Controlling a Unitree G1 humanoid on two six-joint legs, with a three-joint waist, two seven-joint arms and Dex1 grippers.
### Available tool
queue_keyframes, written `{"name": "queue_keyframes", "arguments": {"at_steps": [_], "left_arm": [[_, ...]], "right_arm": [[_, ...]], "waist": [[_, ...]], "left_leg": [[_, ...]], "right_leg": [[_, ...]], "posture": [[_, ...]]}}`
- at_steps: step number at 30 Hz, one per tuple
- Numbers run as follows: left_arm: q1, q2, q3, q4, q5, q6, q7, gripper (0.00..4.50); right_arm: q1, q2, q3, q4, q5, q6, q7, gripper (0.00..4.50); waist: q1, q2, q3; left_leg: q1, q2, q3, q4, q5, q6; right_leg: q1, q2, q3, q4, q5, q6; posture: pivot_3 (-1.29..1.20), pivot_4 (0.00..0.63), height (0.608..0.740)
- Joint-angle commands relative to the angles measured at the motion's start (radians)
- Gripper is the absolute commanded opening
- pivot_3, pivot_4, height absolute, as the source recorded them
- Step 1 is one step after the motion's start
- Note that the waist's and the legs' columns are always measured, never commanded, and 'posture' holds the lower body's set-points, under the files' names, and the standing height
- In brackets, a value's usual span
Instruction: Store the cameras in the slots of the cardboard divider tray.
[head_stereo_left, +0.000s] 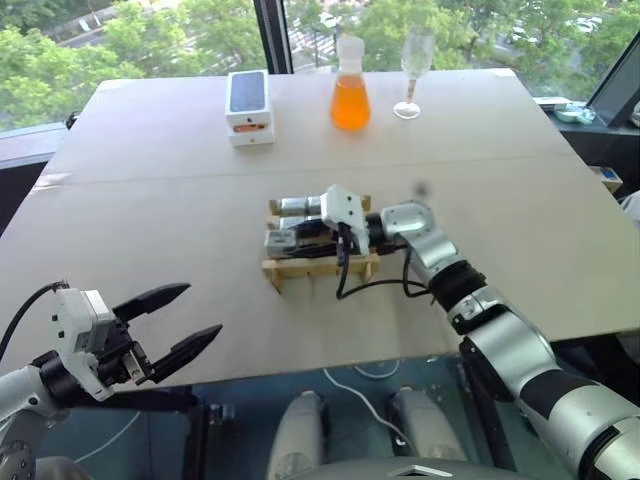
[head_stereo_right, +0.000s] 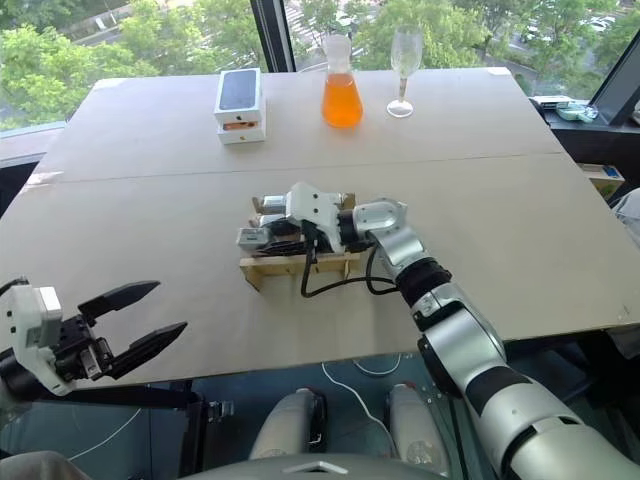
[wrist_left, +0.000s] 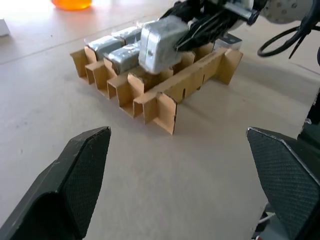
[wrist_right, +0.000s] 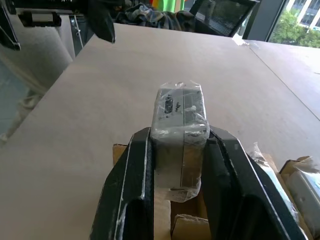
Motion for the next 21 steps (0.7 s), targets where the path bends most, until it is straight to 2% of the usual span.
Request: {"name": "queue_keyframes", "arguments": {"at_steps": [1,9,17,21], "left_arm": [[0.007,0.003,0.033,-0.043,-0.022,0.002,0.01,4.5],[0.007,0.016,0.037,-0.052,-0.029,0.019,0.014,4.5],[-0.006,0.019,0.022,-0.044,-0.021,0.021,0.013,4.5],[-0.01,0.019,0.019,-0.043,-0.02,0.022,0.012,4.5]], "right_arm": [[-0.049,0.024,-0.028,0.066,-0.021,-0.075,-0.01,0.73],[-0.11,0.02,-0.054,0.237,-0.076,-0.147,-0.011,0.73],[-0.119,0.021,-0.103,0.267,-0.063,-0.119,0.074,0.73],[-0.131,0.017,-0.123,0.274,-0.068,-0.118,0.063,0.73]], "waist": [[-0.002,0.0,0.0],[-0.005,0.0,0.0],[-0.016,0.0,0.0],[-0.02,0.0,0.0]], "left_leg": [[0.0,0.0,0.0,0.0,0.0,0.0],[0.0,0.0,0.0,-0.001,0.0,0.0],[0.0,0.0,0.0,-0.001,0.0,-0.001],[0.0,0.0,0.0,-0.002,0.0,-0.001]], "right_leg": [[0.0,0.0,0.0,0.0,0.0,0.0],[-0.001,0.0,0.0,0.0,0.0,0.0],[-0.001,0.0,0.0,0.0,0.0,-0.001],[-0.001,0.0,0.0,0.0,0.0,-0.001]], "posture": [[0.0,0.15,0.74],[0.0,0.15,0.74],[0.0,0.15,0.74],[0.0,0.15,0.74]]}}
